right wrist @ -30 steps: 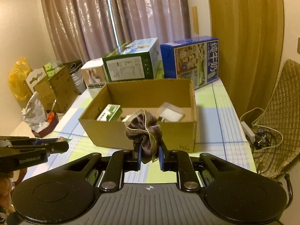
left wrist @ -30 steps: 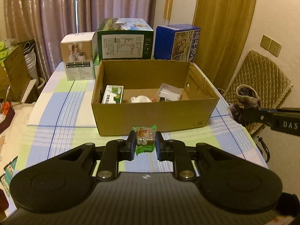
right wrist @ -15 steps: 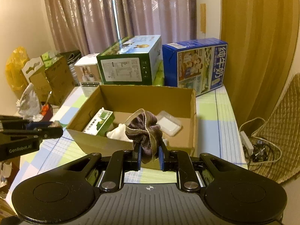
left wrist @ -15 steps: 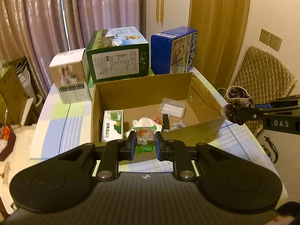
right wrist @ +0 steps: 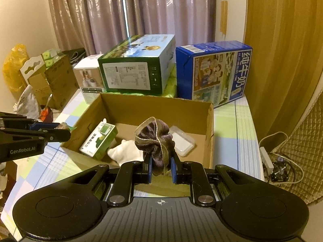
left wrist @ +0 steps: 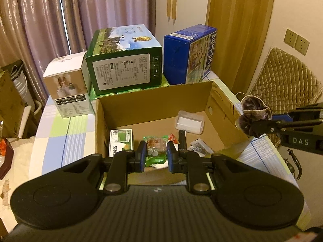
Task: Organize objects
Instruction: 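Lower both items into the box and open both grippers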
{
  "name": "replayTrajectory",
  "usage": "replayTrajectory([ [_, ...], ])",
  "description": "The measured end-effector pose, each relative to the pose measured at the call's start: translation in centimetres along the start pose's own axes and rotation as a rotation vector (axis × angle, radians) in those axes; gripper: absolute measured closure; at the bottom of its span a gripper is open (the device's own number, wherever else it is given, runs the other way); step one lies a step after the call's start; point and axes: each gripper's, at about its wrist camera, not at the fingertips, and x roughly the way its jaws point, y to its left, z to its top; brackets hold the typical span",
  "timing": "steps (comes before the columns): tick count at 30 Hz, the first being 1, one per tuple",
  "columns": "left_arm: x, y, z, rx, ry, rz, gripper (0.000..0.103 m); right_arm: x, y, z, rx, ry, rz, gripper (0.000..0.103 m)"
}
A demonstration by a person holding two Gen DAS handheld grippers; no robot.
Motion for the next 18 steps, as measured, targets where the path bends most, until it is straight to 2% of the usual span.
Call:
replayTrajectory([
  [7, 2.7, 0.8, 2.1, 0.003, 0.027, 0.004, 0.086, 2.0, -1.2, 2.1, 0.021, 0.014, 0.003, 0.088],
  [15, 6.3, 0.9, 2.8, 0.007, 0.069, -0.001, 0.086, 5.2, -2.3, 3.2, 0.042, 0.059, 0.004, 0.088],
  [18, 7.2, 0.8, 3.1, 0.008, 0.06, -0.013, 0.082, 6.1, -2.5, 3.2, 0.055, 0.068, 0.009, 0.088],
])
